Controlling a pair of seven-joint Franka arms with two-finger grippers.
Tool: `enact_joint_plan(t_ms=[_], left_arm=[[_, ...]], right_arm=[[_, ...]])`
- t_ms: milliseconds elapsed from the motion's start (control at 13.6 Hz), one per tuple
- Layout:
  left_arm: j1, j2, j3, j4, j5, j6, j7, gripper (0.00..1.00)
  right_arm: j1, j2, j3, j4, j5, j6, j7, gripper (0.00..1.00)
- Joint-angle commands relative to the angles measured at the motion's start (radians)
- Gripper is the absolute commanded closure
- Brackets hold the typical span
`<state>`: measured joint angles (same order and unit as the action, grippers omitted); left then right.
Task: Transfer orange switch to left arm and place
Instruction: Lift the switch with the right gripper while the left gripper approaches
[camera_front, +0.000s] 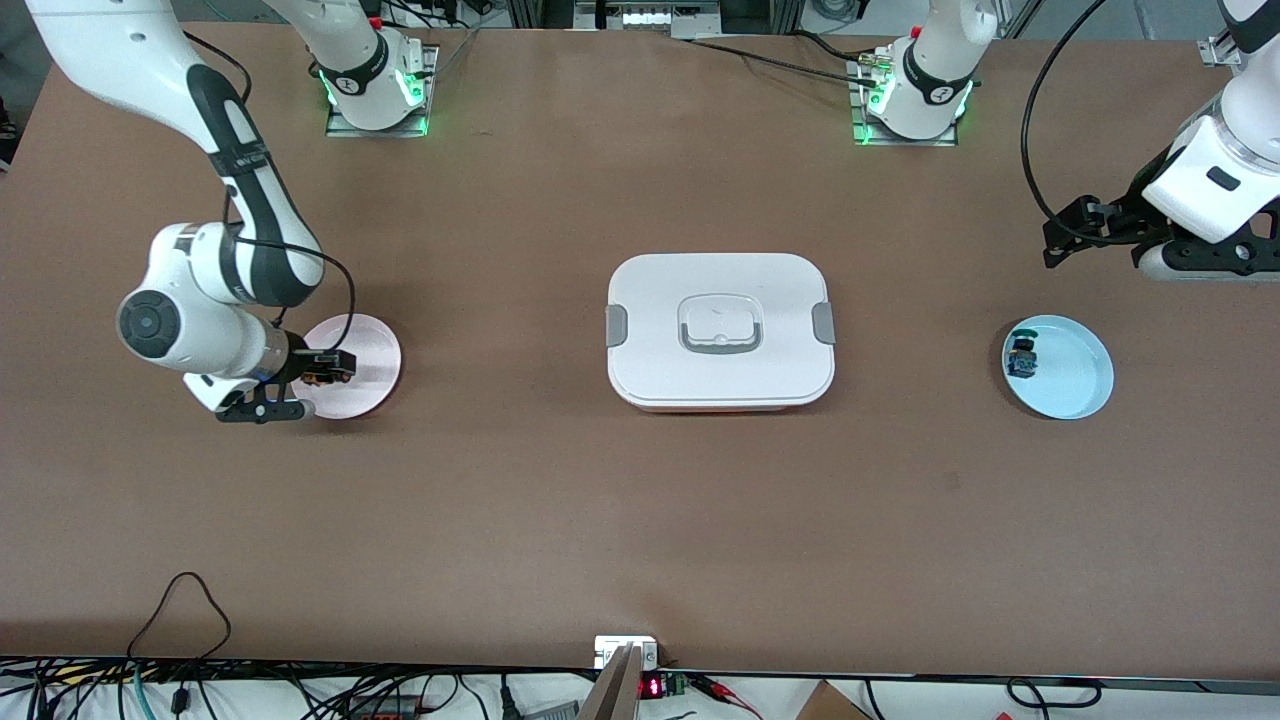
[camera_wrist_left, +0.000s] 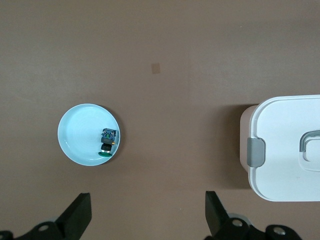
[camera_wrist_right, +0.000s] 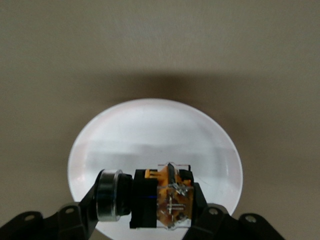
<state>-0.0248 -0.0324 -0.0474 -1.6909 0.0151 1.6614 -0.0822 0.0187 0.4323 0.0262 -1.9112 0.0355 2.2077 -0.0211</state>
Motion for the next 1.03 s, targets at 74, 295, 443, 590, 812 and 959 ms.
enact_joint_plan(t_ms=[74,295,443,590,812,959], left_arm=[[-0.003,0.012,0.003,0.031,-0.001,-0.023,0.019,0.0],[-0.001,0.014,0.004,0.031,-0.007,-0.028,0.019,0.0],[0.0,0.014,0.006,0.031,-0.014,-0.037,0.018,0.0],[0.0,0.014,0.006,0.031,-0.018,-0.045,0.015,0.0],[0.0,0.012,0.011,0.031,-0.063,-0.098,0.01,0.0],[0.0,0.011,0.012,0.033,-0.098,-0.132,0.01,0.0]], right_arm=[[-0.002,-0.093,0.037,0.112,0.038,-0.163,-0.069,1.0],[0.001,-0.144,0.041,0.17,0.185,-0.186,-0.204,1.0],[0.012,-0.158,0.073,0.24,0.201,-0.226,-0.261,1.0],[0.014,-0.174,0.118,0.306,0.248,-0.255,-0.264,1.0],[0.021,-0.198,0.159,0.363,0.354,-0.243,-0.319,1.0],[0.027,-0.199,0.208,0.38,0.468,-0.24,-0.435,1.0]])
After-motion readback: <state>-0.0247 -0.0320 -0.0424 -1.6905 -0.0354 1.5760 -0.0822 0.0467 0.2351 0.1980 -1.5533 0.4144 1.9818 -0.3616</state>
